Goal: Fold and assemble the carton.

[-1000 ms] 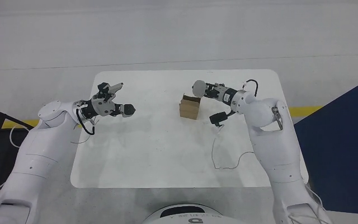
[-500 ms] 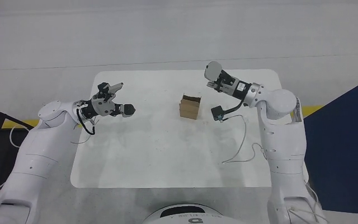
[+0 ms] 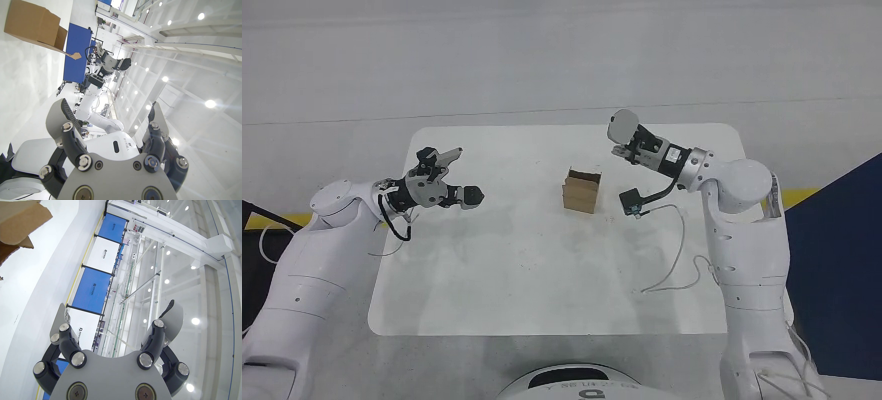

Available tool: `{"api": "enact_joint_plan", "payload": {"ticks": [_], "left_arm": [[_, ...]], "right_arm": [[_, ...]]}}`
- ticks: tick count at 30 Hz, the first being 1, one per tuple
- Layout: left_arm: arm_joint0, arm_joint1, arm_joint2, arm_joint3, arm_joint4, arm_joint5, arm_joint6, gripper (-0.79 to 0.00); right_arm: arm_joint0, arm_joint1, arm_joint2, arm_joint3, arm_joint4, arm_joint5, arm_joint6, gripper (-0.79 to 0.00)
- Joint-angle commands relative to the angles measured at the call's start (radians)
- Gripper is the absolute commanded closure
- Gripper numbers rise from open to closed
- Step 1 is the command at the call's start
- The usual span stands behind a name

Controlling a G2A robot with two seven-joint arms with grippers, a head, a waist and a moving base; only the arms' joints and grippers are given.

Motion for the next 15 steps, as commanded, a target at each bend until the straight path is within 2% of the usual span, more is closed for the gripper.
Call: {"api": "enact_joint_plan", "payload": {"ticks": [1, 5, 6, 8, 9, 11, 15], "left_arm": [[0.000, 0.000, 0.000, 0.000, 0.000, 0.000, 0.000, -0.785], [0.000, 0.000, 0.000, 0.000, 0.000, 0.000, 0.000, -0.785], [0.000, 0.000, 0.000, 0.000, 0.000, 0.000, 0.000, -0.785], [0.000, 0.000, 0.000, 0.000, 0.000, 0.000, 0.000, -0.785], [0.000, 0.000, 0.000, 0.000, 0.000, 0.000, 0.000, -0.785], [0.000, 0.000, 0.000, 0.000, 0.000, 0.000, 0.000, -0.785], [0.000, 0.000, 0.000, 0.000, 0.000, 0.000, 0.000, -0.785]], "right_arm": [[0.002, -0.009, 0.011, 0.022, 0.000, -0.052, -0.025, -0.785], [0.071, -0.038, 0.112, 0.118, 0.000, -0.229, -0.078, -0.785], [0.097, -0.047, 0.139, 0.162, 0.000, -0.290, -0.111, -0.785], [0.130, -0.059, 0.171, 0.203, 0.000, -0.337, -0.171, -0.785], [0.162, -0.072, 0.209, 0.258, 0.000, -0.400, -0.250, -0.785], [0.213, -0.096, 0.256, 0.360, 0.000, -0.382, -0.286, -0.785], [0.352, -0.155, 0.377, 0.665, 0.000, -0.316, -0.352, -0.785]]}}
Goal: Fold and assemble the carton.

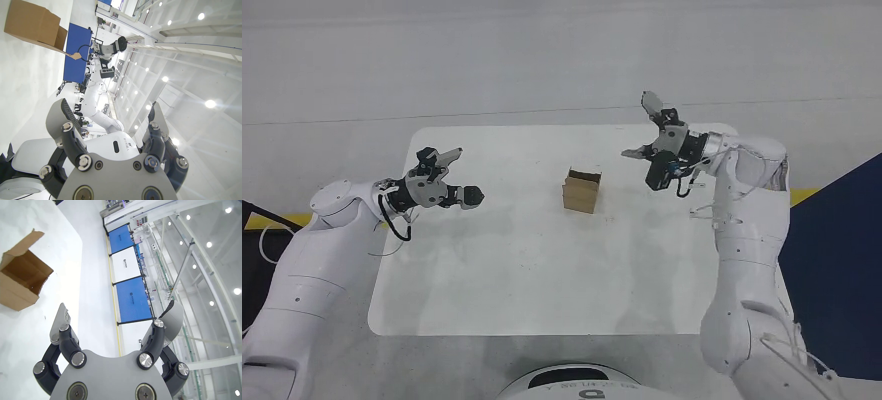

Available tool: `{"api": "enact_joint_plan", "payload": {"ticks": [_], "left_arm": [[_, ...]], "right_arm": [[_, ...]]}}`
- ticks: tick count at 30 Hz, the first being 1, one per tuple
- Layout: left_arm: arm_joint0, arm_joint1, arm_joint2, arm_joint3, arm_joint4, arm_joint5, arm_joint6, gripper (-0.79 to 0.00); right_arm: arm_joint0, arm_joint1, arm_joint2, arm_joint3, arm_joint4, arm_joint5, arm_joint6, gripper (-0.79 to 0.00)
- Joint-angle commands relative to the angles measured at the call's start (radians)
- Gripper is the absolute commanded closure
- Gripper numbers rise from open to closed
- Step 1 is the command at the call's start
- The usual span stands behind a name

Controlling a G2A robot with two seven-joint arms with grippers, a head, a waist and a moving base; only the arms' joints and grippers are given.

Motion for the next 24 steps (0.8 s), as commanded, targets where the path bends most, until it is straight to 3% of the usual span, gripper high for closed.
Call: {"api": "enact_joint_plan", "payload": {"ticks": [1, 5, 11, 24], "left_arm": [[0.000, 0.000, 0.000, 0.000, 0.000, 0.000, 0.000, -0.785], [0.000, 0.000, 0.000, 0.000, 0.000, 0.000, 0.000, -0.785], [0.000, 0.000, 0.000, 0.000, 0.000, 0.000, 0.000, -0.785], [0.000, 0.000, 0.000, 0.000, 0.000, 0.000, 0.000, -0.785]], "right_arm": [[0.090, -0.025, 0.077, 0.198, 0.000, 0.055, -0.028, -0.785], [0.252, -0.028, 0.193, 0.533, 0.000, 0.078, -0.051, -0.785], [0.427, 0.046, 0.285, 0.900, 0.000, 0.148, -0.122, -0.785], [0.424, 0.045, 0.290, 0.904, 0.000, 0.145, -0.118, -0.785]]}}
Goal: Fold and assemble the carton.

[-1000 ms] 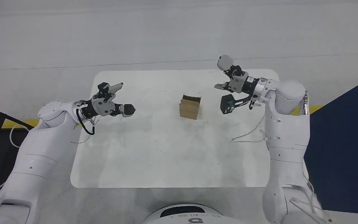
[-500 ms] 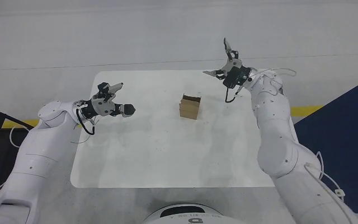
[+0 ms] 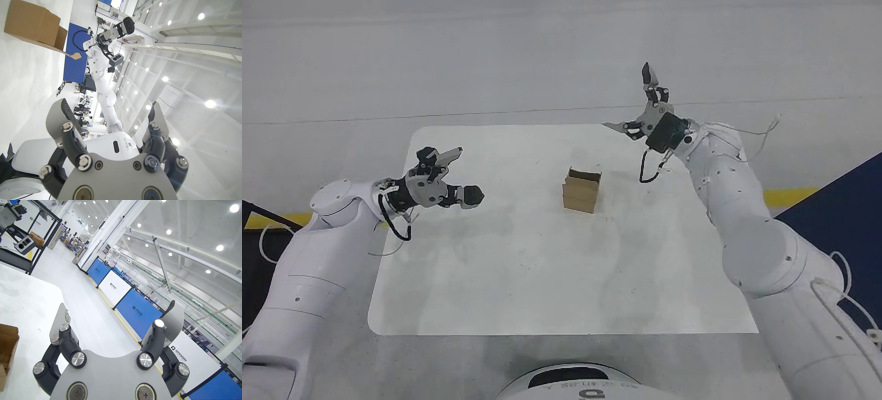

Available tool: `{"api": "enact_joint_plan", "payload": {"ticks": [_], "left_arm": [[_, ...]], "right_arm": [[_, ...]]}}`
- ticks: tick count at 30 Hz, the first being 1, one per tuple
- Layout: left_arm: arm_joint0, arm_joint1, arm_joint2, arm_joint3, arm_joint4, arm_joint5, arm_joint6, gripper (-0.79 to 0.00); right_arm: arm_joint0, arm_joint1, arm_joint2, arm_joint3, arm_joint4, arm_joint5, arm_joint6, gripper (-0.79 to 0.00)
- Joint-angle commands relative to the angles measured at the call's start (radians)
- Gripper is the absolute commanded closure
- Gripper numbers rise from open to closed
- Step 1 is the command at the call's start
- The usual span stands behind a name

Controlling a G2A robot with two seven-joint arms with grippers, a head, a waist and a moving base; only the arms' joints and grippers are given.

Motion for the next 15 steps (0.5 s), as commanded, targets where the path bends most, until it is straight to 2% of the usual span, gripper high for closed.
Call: {"api": "enact_joint_plan", "payload": {"ticks": [1, 5, 15], "left_arm": [[0.000, 0.000, 0.000, 0.000, 0.000, 0.000, 0.000, -0.785], [0.000, 0.000, 0.000, 0.000, 0.000, 0.000, 0.000, -0.785], [0.000, 0.000, 0.000, 0.000, 0.000, 0.000, 0.000, -0.785]], "right_arm": [[0.006, -0.003, 0.021, 0.025, 0.000, 0.002, -0.002, -0.785], [0.073, 0.010, 0.052, 0.148, -0.005, 0.033, -0.033, -0.785], [0.085, 0.000, 0.050, 0.148, -0.051, 0.019, -0.020, -0.785]]}}
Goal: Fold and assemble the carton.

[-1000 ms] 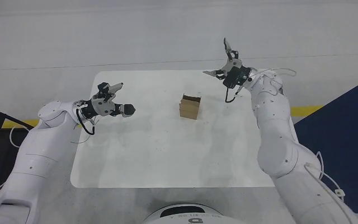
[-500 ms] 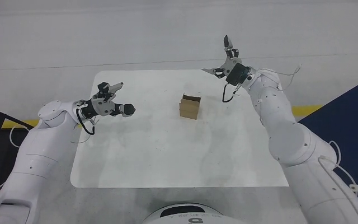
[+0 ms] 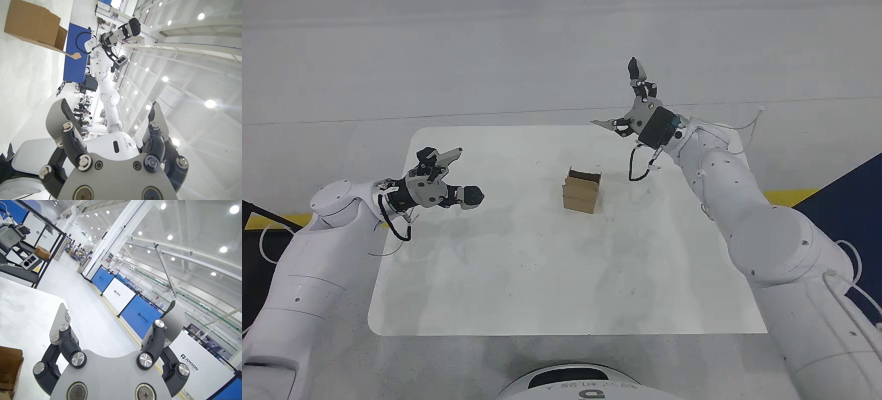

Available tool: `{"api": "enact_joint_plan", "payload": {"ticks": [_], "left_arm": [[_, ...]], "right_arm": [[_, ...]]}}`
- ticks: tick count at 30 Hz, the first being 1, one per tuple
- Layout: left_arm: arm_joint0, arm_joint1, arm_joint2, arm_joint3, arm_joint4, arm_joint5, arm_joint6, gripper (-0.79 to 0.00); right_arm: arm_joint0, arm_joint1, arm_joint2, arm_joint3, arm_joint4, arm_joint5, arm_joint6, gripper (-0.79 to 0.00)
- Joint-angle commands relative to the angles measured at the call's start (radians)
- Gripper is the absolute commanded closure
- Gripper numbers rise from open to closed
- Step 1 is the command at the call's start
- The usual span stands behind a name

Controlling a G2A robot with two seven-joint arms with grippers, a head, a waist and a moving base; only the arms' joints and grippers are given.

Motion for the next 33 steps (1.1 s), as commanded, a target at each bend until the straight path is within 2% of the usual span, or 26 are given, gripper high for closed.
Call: {"api": "enact_joint_plan", "payload": {"ticks": [1, 5, 7, 9, 12, 16, 30, 32, 33], "left_arm": [[0.000, 0.000, 0.000, 0.000, 0.000, 0.000, 0.000, -0.785], [0.000, 0.000, 0.000, 0.000, 0.000, 0.000, 0.000, -0.785], [0.000, 0.000, 0.000, 0.000, 0.000, 0.000, 0.000, -0.785], [0.000, 0.000, 0.000, 0.000, 0.000, 0.000, 0.000, -0.785], [0.000, 0.000, 0.000, 0.000, 0.000, 0.000, 0.000, -0.785], [0.000, 0.000, 0.000, 0.000, 0.000, 0.000, 0.000, -0.785], [0.000, 0.000, 0.000, 0.000, 0.000, 0.000, 0.000, -0.785], [0.000, 0.000, 0.000, 0.000, 0.000, 0.000, 0.000, -0.785], [0.000, 0.000, 0.000, 0.000, 0.000, 0.000, 0.000, -0.785]], "right_arm": [[0.000, 0.000, 0.000, 0.000, 0.000, 0.000, 0.000, -0.785], [0.025, -0.001, -0.016, 0.000, -0.047, -0.037, 0.038, -0.785], [0.044, 0.029, -0.012, -0.013, -0.055, -0.072, 0.073, -0.785], [0.026, 0.060, -0.009, -0.102, -0.072, -0.089, 0.095, -0.785], [-0.015, 0.068, -0.005, -0.221, -0.086, -0.017, 0.179, -0.785], [-0.074, 0.048, -0.025, -0.374, -0.096, 0.090, 0.276, -0.785], [-0.074, 0.048, -0.025, -0.374, -0.096, 0.090, 0.276, -0.785], [-0.084, 0.044, -0.040, -0.384, -0.116, 0.125, 0.290, -0.785], [-0.090, 0.039, -0.062, -0.414, -0.147, 0.193, 0.309, -0.785]]}}
